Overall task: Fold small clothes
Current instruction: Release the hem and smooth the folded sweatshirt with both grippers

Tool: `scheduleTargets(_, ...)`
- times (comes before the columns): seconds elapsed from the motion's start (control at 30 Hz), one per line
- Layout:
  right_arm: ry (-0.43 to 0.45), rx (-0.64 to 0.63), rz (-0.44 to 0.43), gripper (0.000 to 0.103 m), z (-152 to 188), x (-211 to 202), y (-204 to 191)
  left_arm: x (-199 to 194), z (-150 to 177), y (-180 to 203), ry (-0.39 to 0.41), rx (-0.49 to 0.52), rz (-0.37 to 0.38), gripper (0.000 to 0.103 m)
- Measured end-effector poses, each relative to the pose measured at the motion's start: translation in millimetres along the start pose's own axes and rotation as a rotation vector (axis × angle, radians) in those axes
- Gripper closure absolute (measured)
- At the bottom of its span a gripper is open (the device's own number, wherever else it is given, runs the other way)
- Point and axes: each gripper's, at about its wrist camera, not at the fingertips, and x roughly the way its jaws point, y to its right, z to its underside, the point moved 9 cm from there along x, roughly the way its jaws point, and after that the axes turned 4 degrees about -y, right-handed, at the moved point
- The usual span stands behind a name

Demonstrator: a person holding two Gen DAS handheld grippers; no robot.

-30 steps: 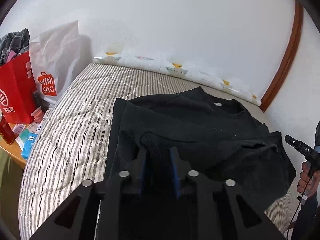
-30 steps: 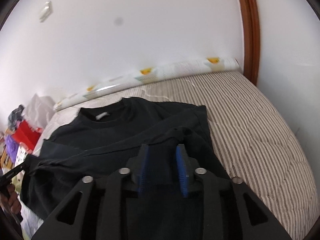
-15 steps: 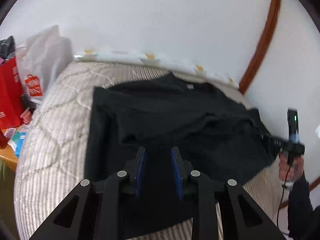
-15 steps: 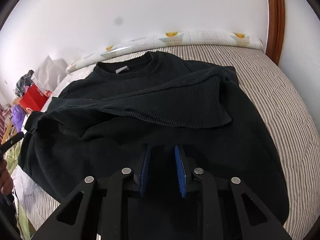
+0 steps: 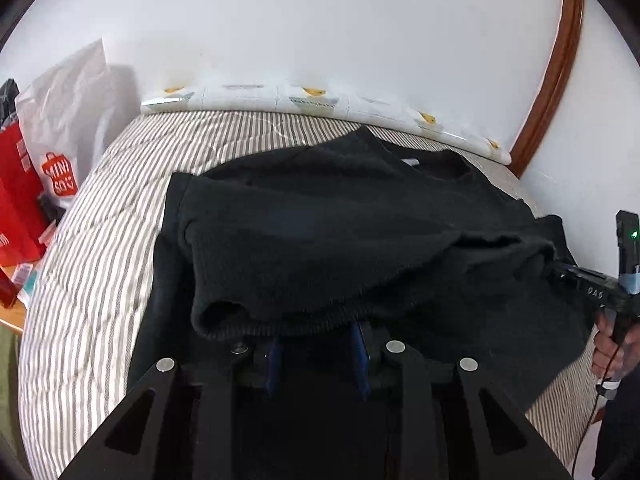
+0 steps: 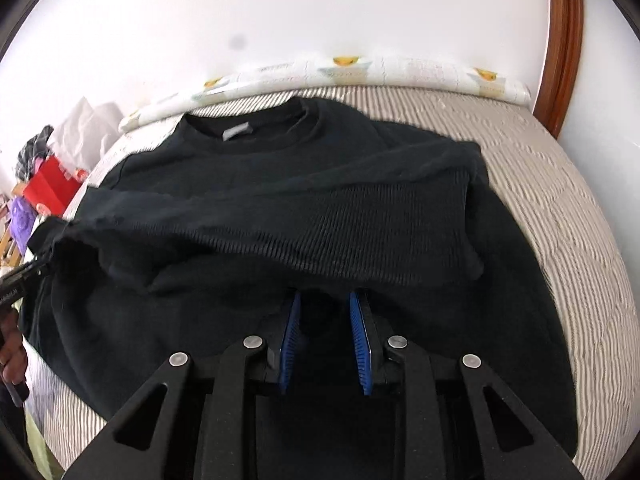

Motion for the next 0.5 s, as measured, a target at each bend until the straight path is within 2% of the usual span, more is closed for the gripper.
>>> scheduleTargets(0.1, 0.013, 0.031, -0.012, 0.078, -17, 5, 6, 4, -15, -4, 0.020, 0.002, -0.038, 0.075)
scheduleTargets(0.23, 0.041, 0.088, -0.024, 0.082, -48, 19, 19, 18, -32, -17, 0.005, -0.039, -0.036, 0.075)
scheduleTargets(0.37, 0.087, 0.112, 0.069, 0.082, -75, 24, 38, 24, -48, -33, 0.015, -0.070, -0.075, 0.075)
scheduleTargets(0.43, 0.092, 0.142, 0.039, 0.082, -86, 25, 45, 24, -53, -42, 0.018, -0.088, -0.088, 0.075)
scheduleTargets(0.5, 0.108, 0.146, 0.058, 0.080, -92, 23, 51, 23, -56, -51, 0.022, -0.097, -0.102, 0.075)
